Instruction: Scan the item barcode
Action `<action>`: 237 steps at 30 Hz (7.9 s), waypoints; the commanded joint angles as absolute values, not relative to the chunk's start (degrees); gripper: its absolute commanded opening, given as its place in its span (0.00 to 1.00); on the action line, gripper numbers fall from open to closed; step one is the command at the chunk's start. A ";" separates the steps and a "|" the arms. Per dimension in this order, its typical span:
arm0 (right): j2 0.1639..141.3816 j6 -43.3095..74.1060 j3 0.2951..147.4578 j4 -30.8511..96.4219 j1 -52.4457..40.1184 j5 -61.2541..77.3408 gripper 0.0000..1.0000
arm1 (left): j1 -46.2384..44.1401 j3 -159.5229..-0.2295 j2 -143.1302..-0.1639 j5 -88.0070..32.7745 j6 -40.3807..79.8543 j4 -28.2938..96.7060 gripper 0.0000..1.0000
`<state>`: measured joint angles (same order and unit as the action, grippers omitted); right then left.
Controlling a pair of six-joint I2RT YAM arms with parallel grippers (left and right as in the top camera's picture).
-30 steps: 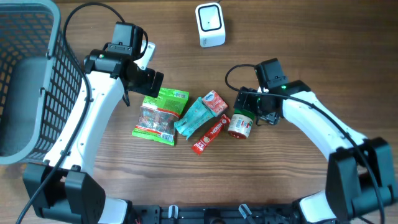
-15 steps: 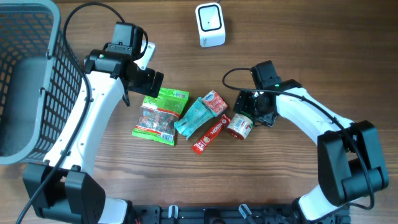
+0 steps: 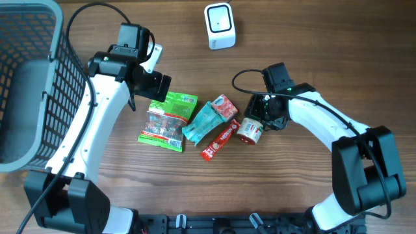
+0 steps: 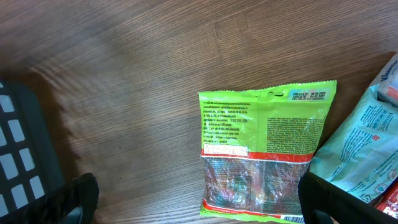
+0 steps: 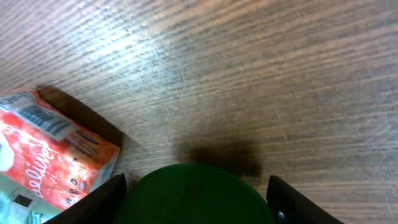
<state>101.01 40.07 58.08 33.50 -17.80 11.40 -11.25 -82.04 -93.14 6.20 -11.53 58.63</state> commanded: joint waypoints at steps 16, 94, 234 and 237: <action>93.76 27.99 61.73 34.92 -17.76 11.60 0.63 | -11.35 -82.61 -92.90 6.72 -12.19 58.48 1.00; 85.23 31.46 65.06 49.54 -20.75 3.03 1.00 | -11.35 -82.61 -92.90 6.72 -12.19 58.48 1.00; 106.41 21.06 67.37 44.45 -20.60 -2.44 0.64 | -11.35 -82.61 -92.90 6.72 -12.19 58.48 1.00; 106.41 20.84 67.37 44.16 -20.60 -0.36 0.64 | -11.35 -82.61 -92.90 6.72 -12.19 58.48 1.00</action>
